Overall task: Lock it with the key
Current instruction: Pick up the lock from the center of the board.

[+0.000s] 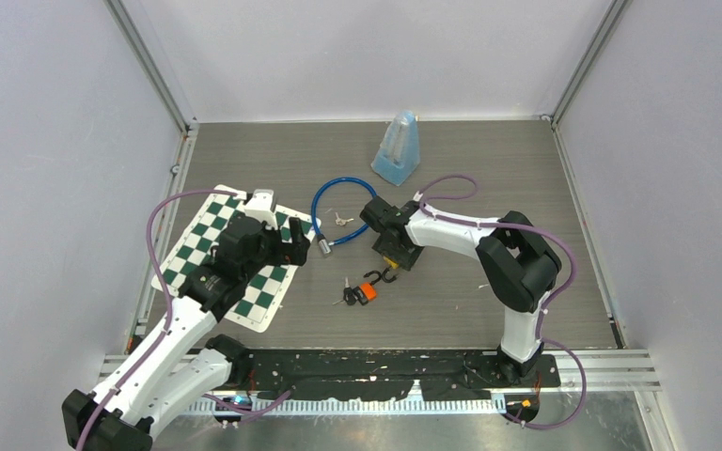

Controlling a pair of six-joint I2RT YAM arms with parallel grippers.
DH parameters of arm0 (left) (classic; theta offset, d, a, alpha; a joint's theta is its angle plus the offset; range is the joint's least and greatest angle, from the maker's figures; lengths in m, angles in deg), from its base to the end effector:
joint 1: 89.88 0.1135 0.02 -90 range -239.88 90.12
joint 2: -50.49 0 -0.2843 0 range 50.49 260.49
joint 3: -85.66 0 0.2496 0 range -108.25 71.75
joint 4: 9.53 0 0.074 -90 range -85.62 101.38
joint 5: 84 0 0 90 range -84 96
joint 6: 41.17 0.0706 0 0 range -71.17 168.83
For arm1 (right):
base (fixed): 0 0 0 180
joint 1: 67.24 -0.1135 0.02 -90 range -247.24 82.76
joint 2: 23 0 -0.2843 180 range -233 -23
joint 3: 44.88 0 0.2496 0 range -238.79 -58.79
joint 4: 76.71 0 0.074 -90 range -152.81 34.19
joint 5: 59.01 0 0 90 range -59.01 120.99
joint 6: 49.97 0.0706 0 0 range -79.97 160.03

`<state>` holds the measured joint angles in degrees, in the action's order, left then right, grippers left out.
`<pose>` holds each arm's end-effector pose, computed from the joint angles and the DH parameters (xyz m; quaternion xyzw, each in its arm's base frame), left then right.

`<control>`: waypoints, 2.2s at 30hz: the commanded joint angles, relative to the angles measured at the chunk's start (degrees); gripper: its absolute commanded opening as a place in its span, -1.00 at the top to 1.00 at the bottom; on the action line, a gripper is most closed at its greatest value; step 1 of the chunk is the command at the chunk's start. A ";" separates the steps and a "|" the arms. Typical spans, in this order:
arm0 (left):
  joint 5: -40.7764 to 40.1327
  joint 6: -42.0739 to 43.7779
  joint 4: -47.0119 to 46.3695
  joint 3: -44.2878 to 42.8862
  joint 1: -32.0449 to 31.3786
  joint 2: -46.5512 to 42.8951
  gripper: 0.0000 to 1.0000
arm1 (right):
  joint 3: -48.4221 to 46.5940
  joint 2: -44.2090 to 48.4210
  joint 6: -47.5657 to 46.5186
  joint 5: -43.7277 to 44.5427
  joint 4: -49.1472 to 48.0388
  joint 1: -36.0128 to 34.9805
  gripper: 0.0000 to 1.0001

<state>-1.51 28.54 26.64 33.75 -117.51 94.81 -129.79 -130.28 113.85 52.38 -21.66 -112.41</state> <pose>0.1730 -0.0802 0.2762 0.0215 0.8583 -0.1555 0.4886 0.2761 0.2412 0.1536 0.2614 0.9413 -0.0009 0.2136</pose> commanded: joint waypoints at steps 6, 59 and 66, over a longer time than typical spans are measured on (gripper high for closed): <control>2.29 1.06 5.27 -7.91 2.53 -0.89 -0.97 | 6.97 15.18 -35.66 1.75 -19.95 -0.15 0.81; 57.70 -8.62 -4.74 -33.07 3.47 26.71 -0.72 | -6.84 33.73 -121.33 -46.87 -19.66 -3.07 0.89; 66.75 -14.80 -16.20 -27.70 2.77 27.20 -0.62 | -5.92 34.03 -120.76 -46.10 -20.54 -3.13 0.89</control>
<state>58.51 16.23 18.51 4.31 -114.19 122.94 -133.48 -97.04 -6.41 6.61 -37.55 -115.16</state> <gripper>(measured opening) 0.817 0.590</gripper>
